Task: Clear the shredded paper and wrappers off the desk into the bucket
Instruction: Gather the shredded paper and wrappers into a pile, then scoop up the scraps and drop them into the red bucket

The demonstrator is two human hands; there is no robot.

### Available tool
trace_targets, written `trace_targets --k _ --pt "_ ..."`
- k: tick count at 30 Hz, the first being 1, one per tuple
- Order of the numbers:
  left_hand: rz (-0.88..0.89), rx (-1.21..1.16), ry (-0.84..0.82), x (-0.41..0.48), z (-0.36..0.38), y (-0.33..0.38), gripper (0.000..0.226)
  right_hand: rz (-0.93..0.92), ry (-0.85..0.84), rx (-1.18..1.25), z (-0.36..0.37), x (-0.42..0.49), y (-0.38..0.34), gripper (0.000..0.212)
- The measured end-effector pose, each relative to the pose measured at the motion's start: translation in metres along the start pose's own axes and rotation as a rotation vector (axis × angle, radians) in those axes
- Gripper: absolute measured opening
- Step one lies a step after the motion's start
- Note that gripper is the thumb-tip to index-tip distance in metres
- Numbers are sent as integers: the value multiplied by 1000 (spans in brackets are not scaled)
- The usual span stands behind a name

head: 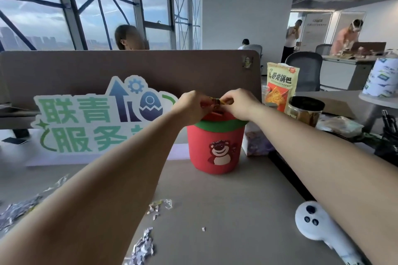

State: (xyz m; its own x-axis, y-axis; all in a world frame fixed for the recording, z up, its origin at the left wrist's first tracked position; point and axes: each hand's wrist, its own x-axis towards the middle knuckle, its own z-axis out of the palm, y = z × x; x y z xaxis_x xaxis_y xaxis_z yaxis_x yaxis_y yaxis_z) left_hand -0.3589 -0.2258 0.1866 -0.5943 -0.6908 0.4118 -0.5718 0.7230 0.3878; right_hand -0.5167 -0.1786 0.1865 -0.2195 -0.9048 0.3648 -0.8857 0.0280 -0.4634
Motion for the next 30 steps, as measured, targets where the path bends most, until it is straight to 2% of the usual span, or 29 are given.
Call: trace_targets --k 5,12,17,21,26,30 --pt "11 69 -18 -10 -11 8 20 -5 -1 -61 -11 -11 -5 32" --pt "26 17 25 -37 -38 24 21 4 -34 -82 -32 -41 -20 35" --pt "61 18 39 -76 -61 34 23 -68 -64 -65 -41 -71 -51 35" --pt "23 62 66 -124 -67 20 21 -102 -60 -22 -23 -102 -68 31" --pt "-44 145 104 -189 -74 -5 22 -108 -179 -1 14 -147 -85 36" --pt "-132 175 63 -238 -73 -26 25 -86 -264 -31 50 -179 -89 45"
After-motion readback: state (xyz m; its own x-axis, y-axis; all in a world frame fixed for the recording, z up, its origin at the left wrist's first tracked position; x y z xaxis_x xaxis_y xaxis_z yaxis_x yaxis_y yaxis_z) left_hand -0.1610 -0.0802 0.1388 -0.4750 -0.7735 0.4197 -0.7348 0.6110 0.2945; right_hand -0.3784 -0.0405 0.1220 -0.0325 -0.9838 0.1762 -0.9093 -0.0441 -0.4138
